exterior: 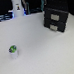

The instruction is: Open the kcup holder, insert the kcup into the holder, and close the kcup holder

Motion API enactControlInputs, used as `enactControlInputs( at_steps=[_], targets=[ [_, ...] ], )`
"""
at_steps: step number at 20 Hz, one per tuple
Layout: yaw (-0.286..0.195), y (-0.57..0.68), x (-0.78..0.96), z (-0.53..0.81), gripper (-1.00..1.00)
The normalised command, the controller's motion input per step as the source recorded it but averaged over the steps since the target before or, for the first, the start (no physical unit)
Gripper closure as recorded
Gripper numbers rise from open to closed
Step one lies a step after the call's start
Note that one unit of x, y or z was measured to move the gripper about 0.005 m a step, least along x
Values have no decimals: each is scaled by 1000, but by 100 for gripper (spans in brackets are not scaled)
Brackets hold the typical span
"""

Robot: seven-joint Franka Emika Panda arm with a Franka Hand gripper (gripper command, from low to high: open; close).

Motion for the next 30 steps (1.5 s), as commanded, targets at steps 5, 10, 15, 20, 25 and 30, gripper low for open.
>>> enactControlInputs(
  at_steps=[5,10,15,20,25,30],
  targets=[
    [-179,466,-492,91,-100],
    [-182,524,-505,40,-100],
    [-151,574,-417,5,-100],
    [-172,687,-348,7,-100],
    [-179,702,-293,-32,-100],
    [-189,685,-253,-160,-100]
  ],
)
